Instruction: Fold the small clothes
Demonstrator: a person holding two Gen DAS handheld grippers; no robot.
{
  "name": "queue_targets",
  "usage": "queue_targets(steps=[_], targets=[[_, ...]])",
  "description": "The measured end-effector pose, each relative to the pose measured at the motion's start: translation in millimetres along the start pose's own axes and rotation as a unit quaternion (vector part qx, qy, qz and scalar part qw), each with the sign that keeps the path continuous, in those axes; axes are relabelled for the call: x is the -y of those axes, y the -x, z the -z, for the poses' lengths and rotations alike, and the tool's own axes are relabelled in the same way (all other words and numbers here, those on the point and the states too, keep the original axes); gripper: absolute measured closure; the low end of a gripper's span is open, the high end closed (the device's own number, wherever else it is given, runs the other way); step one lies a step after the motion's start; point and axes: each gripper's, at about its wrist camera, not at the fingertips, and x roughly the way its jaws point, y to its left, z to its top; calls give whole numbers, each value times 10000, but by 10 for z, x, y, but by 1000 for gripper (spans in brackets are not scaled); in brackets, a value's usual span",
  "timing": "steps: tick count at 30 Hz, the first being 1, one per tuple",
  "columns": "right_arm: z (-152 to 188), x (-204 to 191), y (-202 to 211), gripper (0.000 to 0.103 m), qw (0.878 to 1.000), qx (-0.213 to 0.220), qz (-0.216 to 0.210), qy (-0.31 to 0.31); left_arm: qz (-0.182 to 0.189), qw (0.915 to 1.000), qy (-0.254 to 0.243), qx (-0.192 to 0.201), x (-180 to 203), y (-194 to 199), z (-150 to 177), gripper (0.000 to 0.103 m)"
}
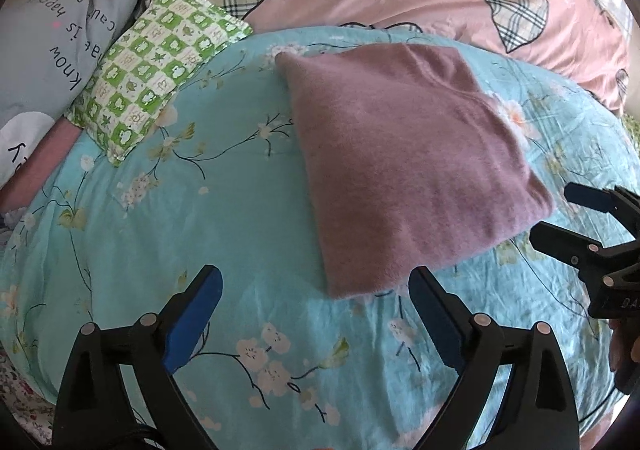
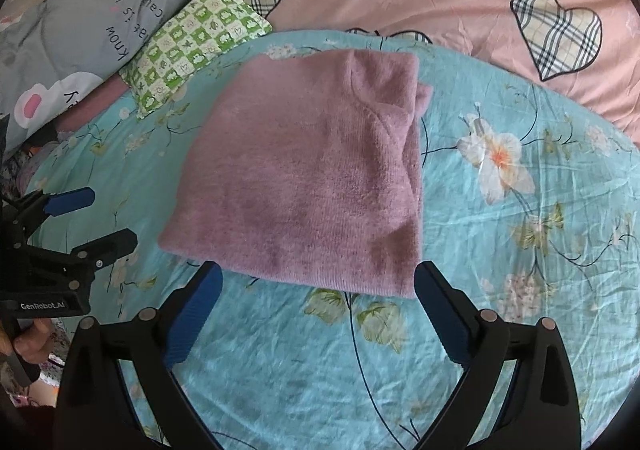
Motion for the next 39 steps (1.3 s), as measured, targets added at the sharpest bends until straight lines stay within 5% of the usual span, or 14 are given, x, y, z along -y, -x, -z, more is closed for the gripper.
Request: queue_targets(steps=[39], targets=[[-319, 175, -198, 6, 9997, 4, -198, 120, -63, 10000, 13, -59, 125, -217, -353, 7]])
